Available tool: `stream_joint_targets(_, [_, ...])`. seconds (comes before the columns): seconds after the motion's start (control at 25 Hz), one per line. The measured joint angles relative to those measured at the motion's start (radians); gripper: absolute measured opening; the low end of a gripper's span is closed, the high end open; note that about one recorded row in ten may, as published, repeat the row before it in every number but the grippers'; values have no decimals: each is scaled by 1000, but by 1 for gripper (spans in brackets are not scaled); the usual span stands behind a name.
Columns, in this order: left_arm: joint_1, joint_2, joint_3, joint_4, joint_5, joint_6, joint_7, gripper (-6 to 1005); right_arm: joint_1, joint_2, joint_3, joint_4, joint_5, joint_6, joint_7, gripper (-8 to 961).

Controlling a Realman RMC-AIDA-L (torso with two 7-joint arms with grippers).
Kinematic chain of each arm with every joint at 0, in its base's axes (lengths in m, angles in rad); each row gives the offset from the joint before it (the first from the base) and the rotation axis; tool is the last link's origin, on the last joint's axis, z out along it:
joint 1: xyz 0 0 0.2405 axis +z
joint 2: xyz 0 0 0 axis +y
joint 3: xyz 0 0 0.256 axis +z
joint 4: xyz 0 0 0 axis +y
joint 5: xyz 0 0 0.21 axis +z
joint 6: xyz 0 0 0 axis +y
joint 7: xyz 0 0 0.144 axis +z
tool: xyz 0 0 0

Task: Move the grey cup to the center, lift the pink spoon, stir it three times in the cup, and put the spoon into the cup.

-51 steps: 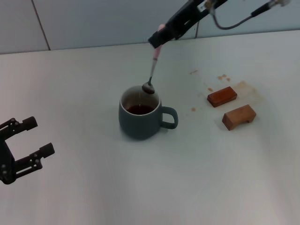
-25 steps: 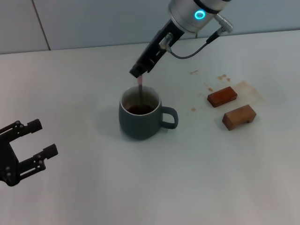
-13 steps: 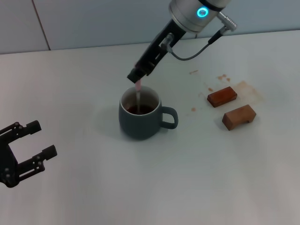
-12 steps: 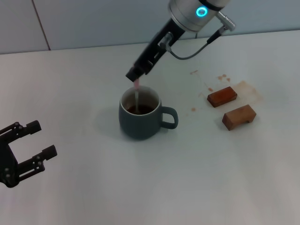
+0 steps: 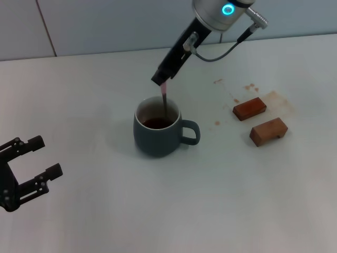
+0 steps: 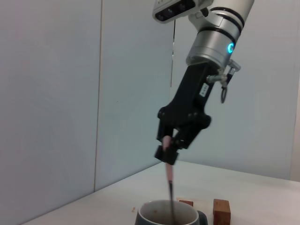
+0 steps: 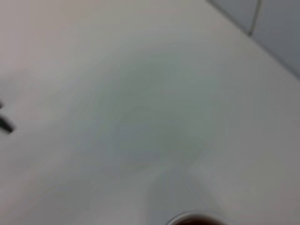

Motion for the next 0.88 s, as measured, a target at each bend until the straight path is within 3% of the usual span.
stream_joint_targets(0.2, [1, 1, 0, 0, 0, 1, 1, 715, 6, 8, 6, -3, 41, -44, -24, 204])
stream_joint_targets(0.48, [3, 3, 0, 0, 0, 4, 2, 715, -1, 14, 0, 8, 7, 56, -9, 209])
stream_joint_targets(0.68, [6, 6, 0, 0, 0, 7, 1, 715, 8, 14, 4, 3, -21, 6, 6, 213])
stream_joint_targets(0.88, [6, 9, -1, 0, 0, 12, -5, 715, 3, 19, 9, -2, 57, -14, -13, 217])
